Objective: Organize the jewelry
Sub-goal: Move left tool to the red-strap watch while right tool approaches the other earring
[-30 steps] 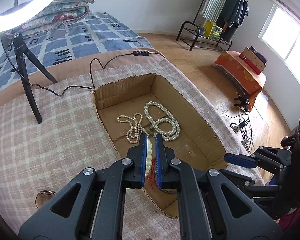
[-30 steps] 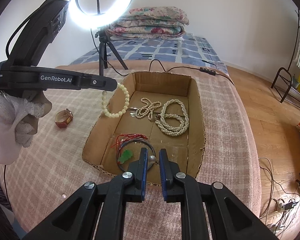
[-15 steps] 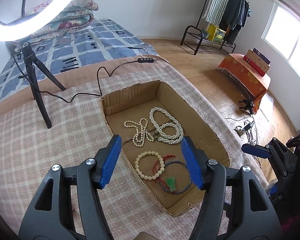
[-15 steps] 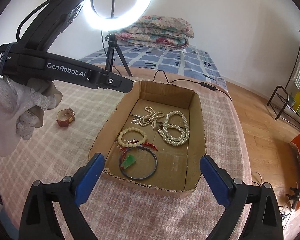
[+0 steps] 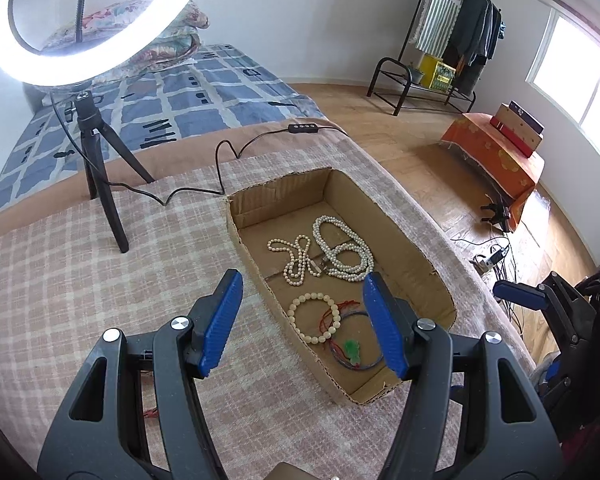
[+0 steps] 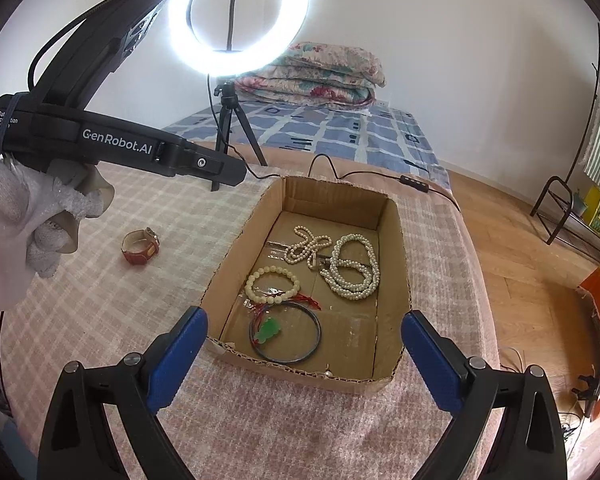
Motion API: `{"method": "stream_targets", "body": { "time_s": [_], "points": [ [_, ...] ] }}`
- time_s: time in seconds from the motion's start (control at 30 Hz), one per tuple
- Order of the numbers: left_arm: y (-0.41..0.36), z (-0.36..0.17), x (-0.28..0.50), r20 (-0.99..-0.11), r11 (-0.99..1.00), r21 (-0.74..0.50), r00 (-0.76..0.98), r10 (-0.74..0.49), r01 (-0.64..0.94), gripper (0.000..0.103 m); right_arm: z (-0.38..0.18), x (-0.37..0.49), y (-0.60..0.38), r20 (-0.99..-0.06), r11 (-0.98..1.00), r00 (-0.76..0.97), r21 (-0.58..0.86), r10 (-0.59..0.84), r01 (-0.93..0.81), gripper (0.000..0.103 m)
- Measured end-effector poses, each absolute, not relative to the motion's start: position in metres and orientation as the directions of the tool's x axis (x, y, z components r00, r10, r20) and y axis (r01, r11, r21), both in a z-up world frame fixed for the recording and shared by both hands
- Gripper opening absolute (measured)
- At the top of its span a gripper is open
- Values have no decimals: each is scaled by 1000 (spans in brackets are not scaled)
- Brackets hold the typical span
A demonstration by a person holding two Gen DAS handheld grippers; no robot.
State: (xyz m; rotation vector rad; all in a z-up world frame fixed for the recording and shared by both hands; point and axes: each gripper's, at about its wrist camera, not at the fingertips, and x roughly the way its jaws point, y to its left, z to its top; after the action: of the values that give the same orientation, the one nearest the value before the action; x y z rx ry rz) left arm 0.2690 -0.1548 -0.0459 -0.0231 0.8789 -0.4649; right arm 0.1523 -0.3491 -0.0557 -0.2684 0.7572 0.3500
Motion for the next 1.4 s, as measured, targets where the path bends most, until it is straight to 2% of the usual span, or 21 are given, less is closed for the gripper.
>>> {"method": "stream_targets", "body": {
  "time_s": [0.57, 0.9, 0.97, 1.23, 1.4],
  "points": [
    [-72, -12, 231, -710, 926, -191, 606, -359, 324, 64, -26, 102, -308, -646, 884, 693, -61, 320, -464, 99],
    [-11, -31, 223, -736, 946, -232, 595, -323, 227, 64, -38, 69, -284, -664, 855, 653, -39, 365, -518, 95],
    [-3, -38, 222, -744, 949, -237, 589, -316, 210, 64, -47, 65, -279, -684, 840, 629, -43, 370, -541, 92],
    [16, -72, 229, -781, 955, -254, 549, -297, 155, 64, -89, 56, -260, -786, 736, 480, -47, 390, -675, 57],
    [23, -96, 237, -807, 954, -271, 511, -297, 126, 64, -113, 57, -250, -839, 662, 373, -20, 397, -750, 39]
  ]
}}
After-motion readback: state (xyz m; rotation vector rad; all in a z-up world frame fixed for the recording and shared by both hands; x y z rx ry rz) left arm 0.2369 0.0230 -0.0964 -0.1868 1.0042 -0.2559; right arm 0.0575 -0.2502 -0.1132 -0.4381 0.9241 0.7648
